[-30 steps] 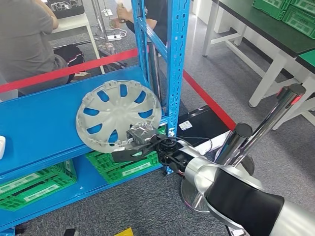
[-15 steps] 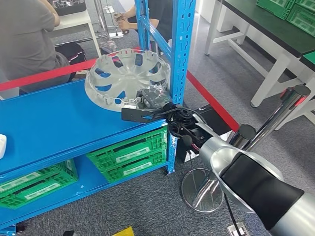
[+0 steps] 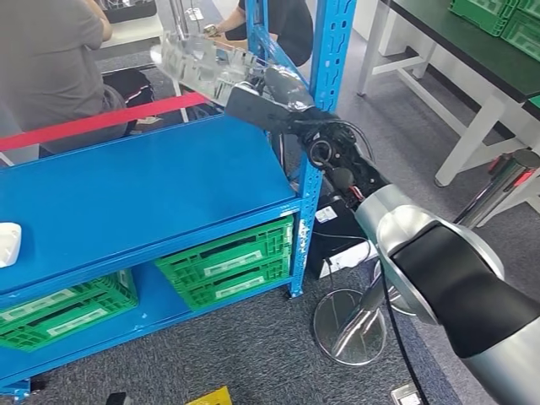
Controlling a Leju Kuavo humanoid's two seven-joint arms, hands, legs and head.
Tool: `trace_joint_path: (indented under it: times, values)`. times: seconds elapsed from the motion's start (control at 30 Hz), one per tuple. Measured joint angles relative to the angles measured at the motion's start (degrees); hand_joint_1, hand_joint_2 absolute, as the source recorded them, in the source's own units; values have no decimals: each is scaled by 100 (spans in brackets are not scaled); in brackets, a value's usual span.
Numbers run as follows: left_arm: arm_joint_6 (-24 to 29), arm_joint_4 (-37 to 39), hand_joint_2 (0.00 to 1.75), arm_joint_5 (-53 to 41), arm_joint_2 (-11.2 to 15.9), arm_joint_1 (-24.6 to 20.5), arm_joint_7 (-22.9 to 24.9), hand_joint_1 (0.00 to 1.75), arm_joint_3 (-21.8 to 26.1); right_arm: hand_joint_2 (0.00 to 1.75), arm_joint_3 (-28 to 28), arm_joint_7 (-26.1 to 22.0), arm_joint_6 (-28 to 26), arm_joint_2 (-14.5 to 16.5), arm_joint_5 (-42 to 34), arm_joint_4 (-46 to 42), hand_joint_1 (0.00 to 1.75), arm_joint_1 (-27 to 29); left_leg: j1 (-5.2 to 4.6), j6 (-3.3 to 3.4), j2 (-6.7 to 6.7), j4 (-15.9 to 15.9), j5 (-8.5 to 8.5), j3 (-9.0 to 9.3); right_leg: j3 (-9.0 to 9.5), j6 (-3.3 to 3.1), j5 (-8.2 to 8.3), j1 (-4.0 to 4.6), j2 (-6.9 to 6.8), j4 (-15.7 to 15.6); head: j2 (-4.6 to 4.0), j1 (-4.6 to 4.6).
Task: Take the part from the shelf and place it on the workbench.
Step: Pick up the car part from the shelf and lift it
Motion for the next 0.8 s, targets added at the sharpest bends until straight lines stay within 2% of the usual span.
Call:
trace_joint_path:
  times: [0.3,0.6,0.8]
  values:
    - [-6,0,0,-38,-3,-46,-1,0,-105,175,-408,-398,301,-9,-543,467,175,-518,-3,34,-51,5,23,-39,13,35,24,6,-46,-50,0,1]
    - [-2,0,0,31,-7,-48,-25,0,-115,175,-538,-528,557,-4,-679,789,175,-651,-6,45,-56,5,23,-44,39,67,50,3,-46,-104,0,2]
    - [-3,0,0,18,-8,-52,-37,0,-138,175,-574,-587,986,17,-911,981,175,-682,-7,53,-62,6,20,-43,46,72,53,2,-47,-114,0,1]
